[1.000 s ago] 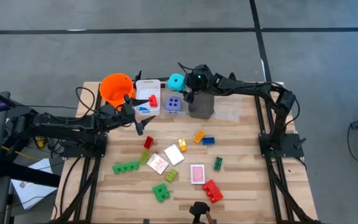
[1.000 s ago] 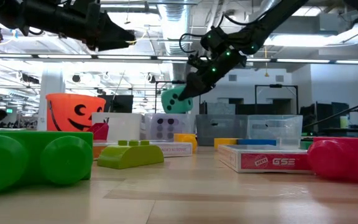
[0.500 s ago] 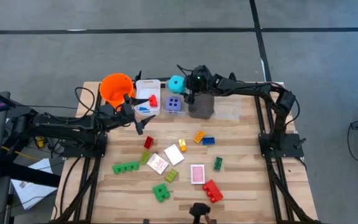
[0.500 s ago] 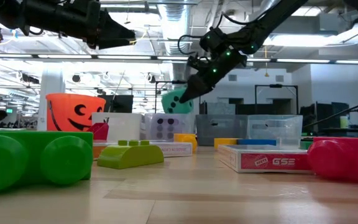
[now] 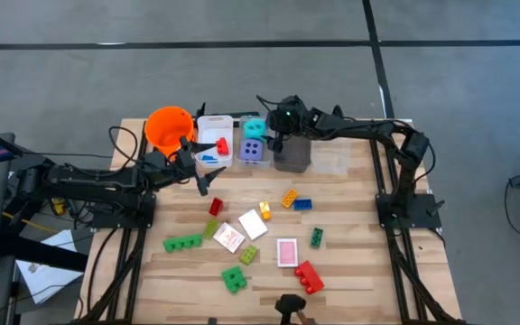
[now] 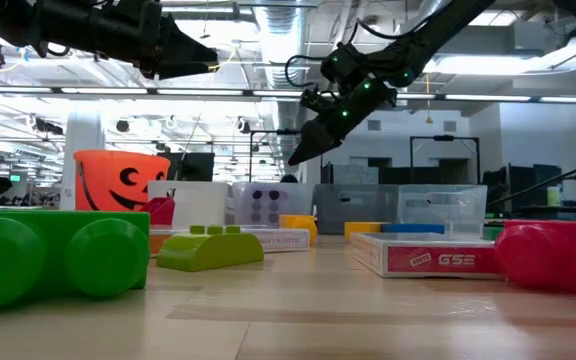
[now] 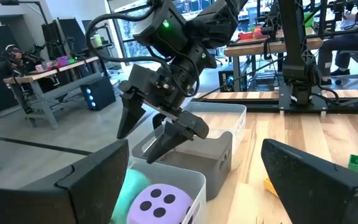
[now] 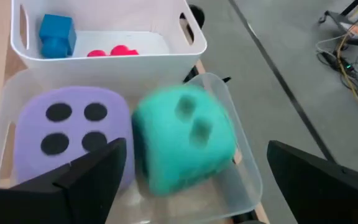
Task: Pick & Place Toys
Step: Put the blue game piece into the black bin
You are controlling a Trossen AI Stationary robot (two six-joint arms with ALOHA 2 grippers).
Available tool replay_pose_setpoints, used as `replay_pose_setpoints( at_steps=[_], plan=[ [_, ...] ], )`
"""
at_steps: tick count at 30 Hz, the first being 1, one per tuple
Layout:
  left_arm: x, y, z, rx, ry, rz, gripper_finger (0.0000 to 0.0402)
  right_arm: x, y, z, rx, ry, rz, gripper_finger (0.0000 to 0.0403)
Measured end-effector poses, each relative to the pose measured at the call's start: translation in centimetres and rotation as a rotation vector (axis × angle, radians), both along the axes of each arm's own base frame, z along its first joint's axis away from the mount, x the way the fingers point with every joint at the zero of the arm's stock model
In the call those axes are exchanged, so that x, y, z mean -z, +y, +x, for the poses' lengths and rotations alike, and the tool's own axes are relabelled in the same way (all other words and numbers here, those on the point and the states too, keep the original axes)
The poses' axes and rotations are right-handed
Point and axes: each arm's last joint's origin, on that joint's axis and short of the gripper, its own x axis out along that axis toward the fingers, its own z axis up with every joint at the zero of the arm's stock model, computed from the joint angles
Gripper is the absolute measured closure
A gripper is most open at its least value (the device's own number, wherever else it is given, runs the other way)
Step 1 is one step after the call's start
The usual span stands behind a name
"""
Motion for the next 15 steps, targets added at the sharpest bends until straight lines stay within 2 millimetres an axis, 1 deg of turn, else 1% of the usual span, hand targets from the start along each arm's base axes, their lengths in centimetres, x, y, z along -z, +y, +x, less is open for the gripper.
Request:
replay_pose_setpoints(
  at_steps=[4,7,11,15],
  plan=[
    [0.0,0.0,0.0,0.000,0.000,0.001,0.0044,-0.1,0.3,0.2,0.009,-0.006,-0.008,0.0021],
    [0.0,0.0,0.0,0.000,0.001,0.001,0.0044,-0.3,1.1,0.9,-0.007,-0.036,-0.009,0.0021],
    [0.0,0.0,0.0,0.000,0.001,0.002,0.0044,-0.3,3.7,2.1,-0.076,-0.038,-0.006,0.0021],
    [0.0,0.0,0.0,0.000,0.001,0.002,0.0044,0.0,6.9,3.4,-0.135,-0.020,-0.013,0.0021]
  ],
)
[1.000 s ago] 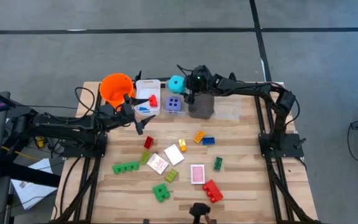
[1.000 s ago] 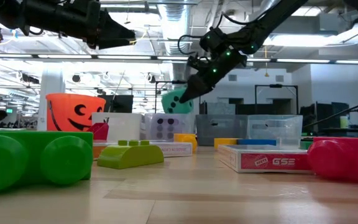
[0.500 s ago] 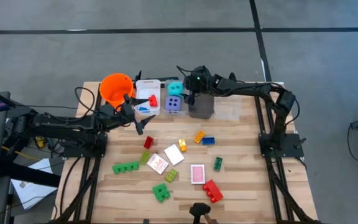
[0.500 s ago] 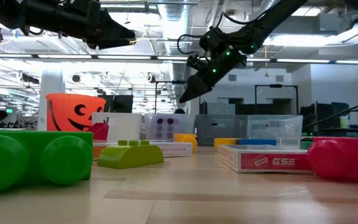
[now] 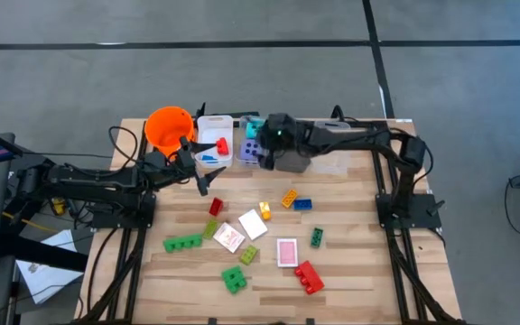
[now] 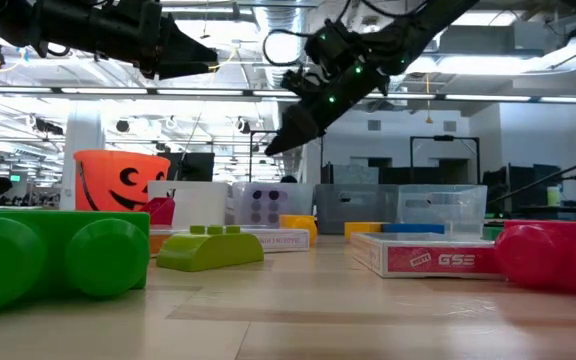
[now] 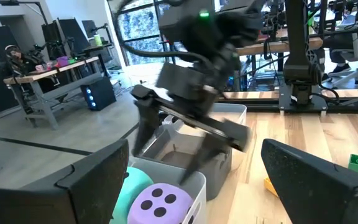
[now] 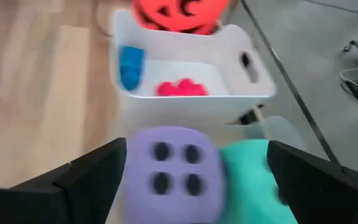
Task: Pick & Place Toys
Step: Put the blue game piece into the black bin
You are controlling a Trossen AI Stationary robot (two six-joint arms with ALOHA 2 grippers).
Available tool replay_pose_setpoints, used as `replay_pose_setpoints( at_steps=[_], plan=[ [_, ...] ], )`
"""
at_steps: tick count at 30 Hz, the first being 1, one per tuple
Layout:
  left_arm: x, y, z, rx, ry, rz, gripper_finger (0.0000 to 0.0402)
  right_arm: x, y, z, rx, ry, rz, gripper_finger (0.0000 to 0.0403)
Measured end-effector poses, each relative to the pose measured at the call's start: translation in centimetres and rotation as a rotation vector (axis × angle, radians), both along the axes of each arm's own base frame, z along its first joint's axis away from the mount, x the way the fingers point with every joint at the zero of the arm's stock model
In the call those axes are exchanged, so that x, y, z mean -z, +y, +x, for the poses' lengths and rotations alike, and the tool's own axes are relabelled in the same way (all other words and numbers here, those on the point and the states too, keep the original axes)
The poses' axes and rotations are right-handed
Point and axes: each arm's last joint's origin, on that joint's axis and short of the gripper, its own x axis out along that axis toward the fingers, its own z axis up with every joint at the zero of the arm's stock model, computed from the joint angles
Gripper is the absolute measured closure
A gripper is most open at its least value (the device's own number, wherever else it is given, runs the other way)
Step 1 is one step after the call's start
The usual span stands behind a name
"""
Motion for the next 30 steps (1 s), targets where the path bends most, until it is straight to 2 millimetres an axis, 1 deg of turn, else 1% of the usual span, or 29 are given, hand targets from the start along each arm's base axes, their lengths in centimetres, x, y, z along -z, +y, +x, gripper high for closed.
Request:
replay_pose_setpoints(
  at_steps=[3,5,6,8,10,12,14,17,20,23,25,27,30],
  plan=[
    [0.0,0.0,0.0,0.000,0.000,0.000,0.0044,0.1,2.4,0.6,0.007,0.037,-0.039,0.0021],
    [0.0,0.0,0.0,0.000,0.000,0.000,0.0044,-0.2,3.9,0.5,0.010,0.074,-0.058,0.0021],
    [0.0,0.0,0.0,0.000,0.000,0.000,0.0044,-0.4,4.6,0.5,0.010,0.079,-0.066,0.0021],
    [0.0,0.0,0.0,0.000,0.000,0.000,0.0044,-1.2,5.8,-0.2,0.020,0.115,-0.055,0.0021],
    [0.0,0.0,0.0,-0.002,0.000,0.000,0.0044,-2.4,6.7,-0.8,0.038,0.107,-0.048,0.0021],
    [-0.1,0.1,0.0,-0.010,-0.006,0.001,0.0044,-3.6,7.6,-1.9,0.071,0.096,-0.044,0.0021],
    [-0.1,0.2,0.0,-0.027,-0.015,0.003,0.0044,-4.4,8.3,-3.2,0.108,0.068,-0.057,0.0021],
    [-0.5,0.2,-0.1,-0.051,-0.055,0.009,0.0044,-4.6,9.5,-6.0,0.197,0.042,-0.079,0.0021],
    [-1.2,0.2,-0.1,-0.056,-0.126,0.017,0.0044,-4.1,10.6,-9.2,0.283,0.009,-0.080,0.0021],
    [-1.9,0.2,-0.2,-0.056,-0.198,0.026,0.0044,-2.8,11.5,-12.0,0.310,-0.039,-0.065,0.0021],
    [-2.1,0.2,-0.3,-0.056,-0.222,0.023,0.0044,-1.9,11.8,-13.4,0.298,-0.076,-0.059,0.0021],
    [-2.0,0.2,-0.1,-0.042,-0.235,-0.006,0.0044,-0.7,12.0,-14.7,0.293,-0.099,-0.043,0.0021],
    [-1.7,0.2,0.5,-0.024,-0.262,-0.043,0.0044,1.6,12.3,-16.0,0.237,-0.140,0.071,0.0021]
  ],
)
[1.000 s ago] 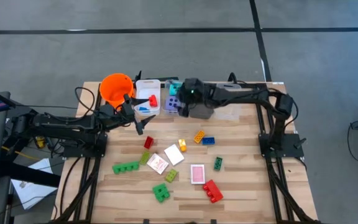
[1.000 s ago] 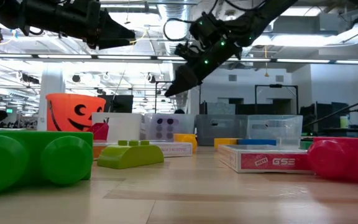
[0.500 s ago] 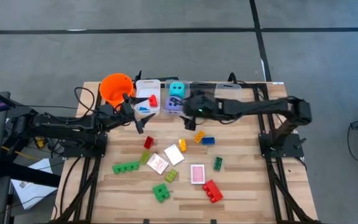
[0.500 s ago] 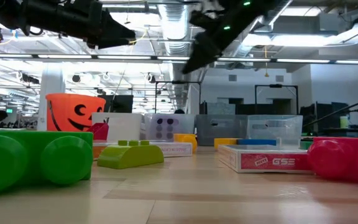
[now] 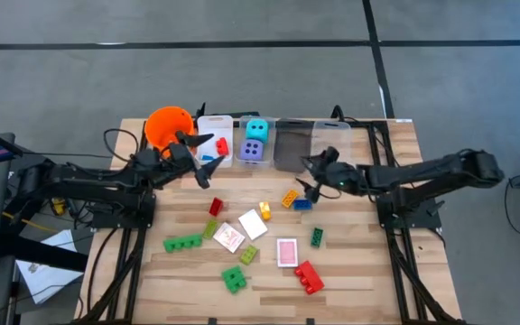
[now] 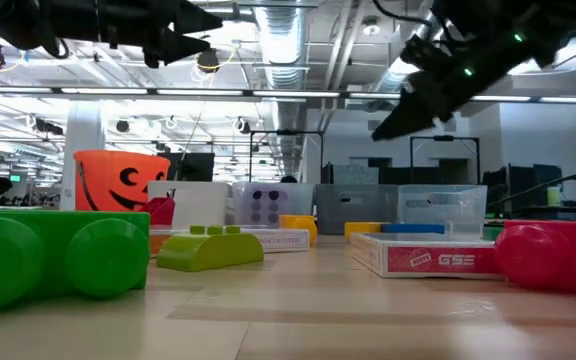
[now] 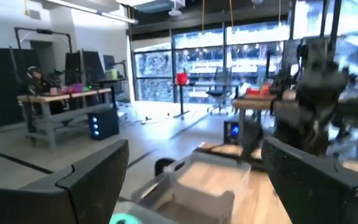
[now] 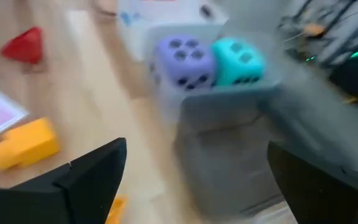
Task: Pick & Place Toys
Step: Put the blue game piece into the black bin
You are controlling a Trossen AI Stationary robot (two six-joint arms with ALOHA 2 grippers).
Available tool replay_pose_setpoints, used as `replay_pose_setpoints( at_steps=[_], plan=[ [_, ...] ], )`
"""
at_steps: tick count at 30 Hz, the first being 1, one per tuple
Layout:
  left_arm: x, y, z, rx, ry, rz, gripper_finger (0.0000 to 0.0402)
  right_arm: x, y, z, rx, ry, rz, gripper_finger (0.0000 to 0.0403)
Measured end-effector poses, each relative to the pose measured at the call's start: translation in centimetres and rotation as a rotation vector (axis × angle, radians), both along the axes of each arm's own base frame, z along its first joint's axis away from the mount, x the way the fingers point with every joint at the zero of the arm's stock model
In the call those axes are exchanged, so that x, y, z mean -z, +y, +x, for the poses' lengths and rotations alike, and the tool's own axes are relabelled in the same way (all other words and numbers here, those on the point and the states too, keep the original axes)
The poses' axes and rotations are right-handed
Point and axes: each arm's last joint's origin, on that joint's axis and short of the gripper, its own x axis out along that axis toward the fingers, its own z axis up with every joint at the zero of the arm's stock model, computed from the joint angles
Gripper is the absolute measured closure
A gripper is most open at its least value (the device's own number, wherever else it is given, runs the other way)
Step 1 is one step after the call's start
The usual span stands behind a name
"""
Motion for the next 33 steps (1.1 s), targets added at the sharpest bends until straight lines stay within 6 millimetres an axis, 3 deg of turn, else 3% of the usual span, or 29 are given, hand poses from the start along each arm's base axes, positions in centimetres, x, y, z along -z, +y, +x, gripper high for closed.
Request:
replay_pose_setpoints(
  at_steps=[4,8,14,20,28,33],
  plan=[
    [0.6,0.2,1.1,0.010,-0.024,-0.025,0.0044,1.8,1.2,-0.6,-0.224,-0.092,0.190,0.0021],
    [1.6,0.2,2.2,0.022,-0.016,-0.072,0.0044,2.6,2.6,-1.0,-0.341,-0.086,0.235,0.0021],
    [3.0,0.3,3.1,0.036,0.011,-0.152,0.0044,3.7,3.7,-1.8,-0.246,-0.027,0.119,0.0021],
    [3.4,-0.7,3.6,0.079,0.033,-0.158,0.0044,5.7,4.6,-3.3,-0.233,-0.046,0.150,0.0021],
    [3.4,-1.9,3.7,0.131,0.039,-0.149,0.0044,8.1,4.4,-6.5,-0.245,-0.249,0.160,0.0021],
    [3.3,-1.8,3.7,0.130,0.038,-0.149,0.0044,9.4,3.6,-7.5,-0.190,-0.198,0.152,0.0021]
  ],
)
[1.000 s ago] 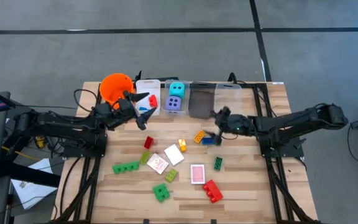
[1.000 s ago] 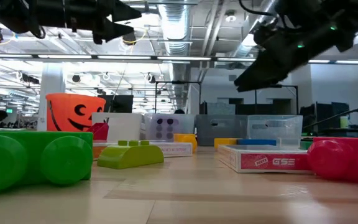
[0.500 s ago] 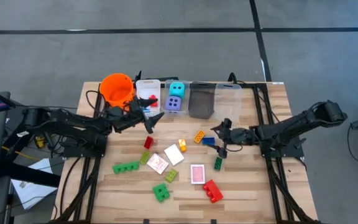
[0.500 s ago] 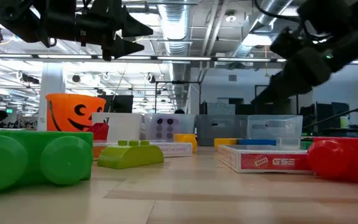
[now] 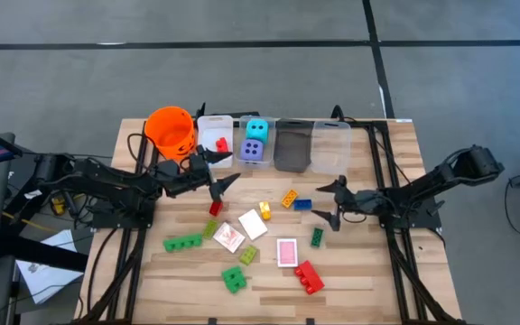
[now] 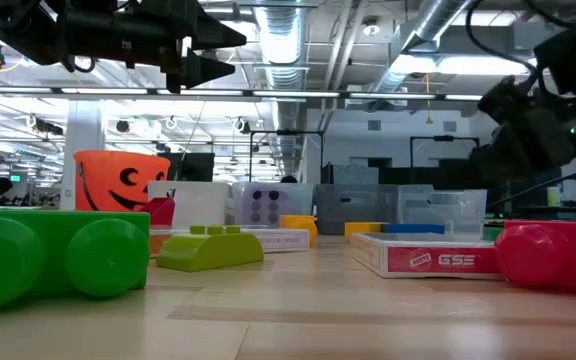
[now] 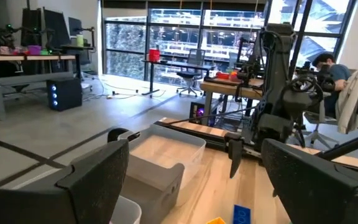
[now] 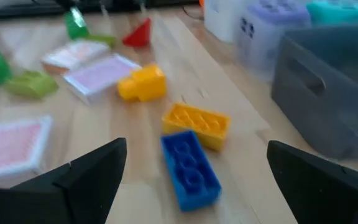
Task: Pick & Place Toys
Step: Put the blue game piece into the black bin
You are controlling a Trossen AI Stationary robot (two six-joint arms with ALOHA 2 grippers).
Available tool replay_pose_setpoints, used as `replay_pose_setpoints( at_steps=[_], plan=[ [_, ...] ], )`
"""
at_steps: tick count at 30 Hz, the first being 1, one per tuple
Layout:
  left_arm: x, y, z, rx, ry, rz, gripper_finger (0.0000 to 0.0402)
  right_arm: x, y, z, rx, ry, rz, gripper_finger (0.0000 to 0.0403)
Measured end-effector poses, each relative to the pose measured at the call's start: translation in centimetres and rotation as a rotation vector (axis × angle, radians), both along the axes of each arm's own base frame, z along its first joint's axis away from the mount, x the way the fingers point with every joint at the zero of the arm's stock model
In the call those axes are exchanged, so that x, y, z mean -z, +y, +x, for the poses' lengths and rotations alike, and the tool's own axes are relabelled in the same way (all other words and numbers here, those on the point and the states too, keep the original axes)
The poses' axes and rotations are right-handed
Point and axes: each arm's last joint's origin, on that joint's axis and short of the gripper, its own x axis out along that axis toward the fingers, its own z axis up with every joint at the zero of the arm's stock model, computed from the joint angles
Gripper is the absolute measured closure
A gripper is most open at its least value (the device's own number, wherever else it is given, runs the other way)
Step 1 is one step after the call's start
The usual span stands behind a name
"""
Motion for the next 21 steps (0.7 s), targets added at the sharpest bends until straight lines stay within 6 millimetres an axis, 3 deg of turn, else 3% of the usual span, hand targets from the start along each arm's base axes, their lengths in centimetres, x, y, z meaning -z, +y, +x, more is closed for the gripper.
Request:
replay_pose_setpoints(
  at_steps=[7,14,21],
  plan=[
    [0.0,0.0,0.0,0.000,0.001,0.001,0.0044,0.4,0.1,0.4,-0.015,-0.004,-0.005,0.0021],
    [0.0,0.0,0.0,0.000,0.001,0.003,0.0044,2.3,0.0,0.7,0.003,0.104,-0.001,0.0021],
    [0.0,0.0,0.0,-0.001,0.002,0.003,0.0044,3.7,-0.2,3.0,0.018,0.197,-0.037,0.0021]
  ],
)
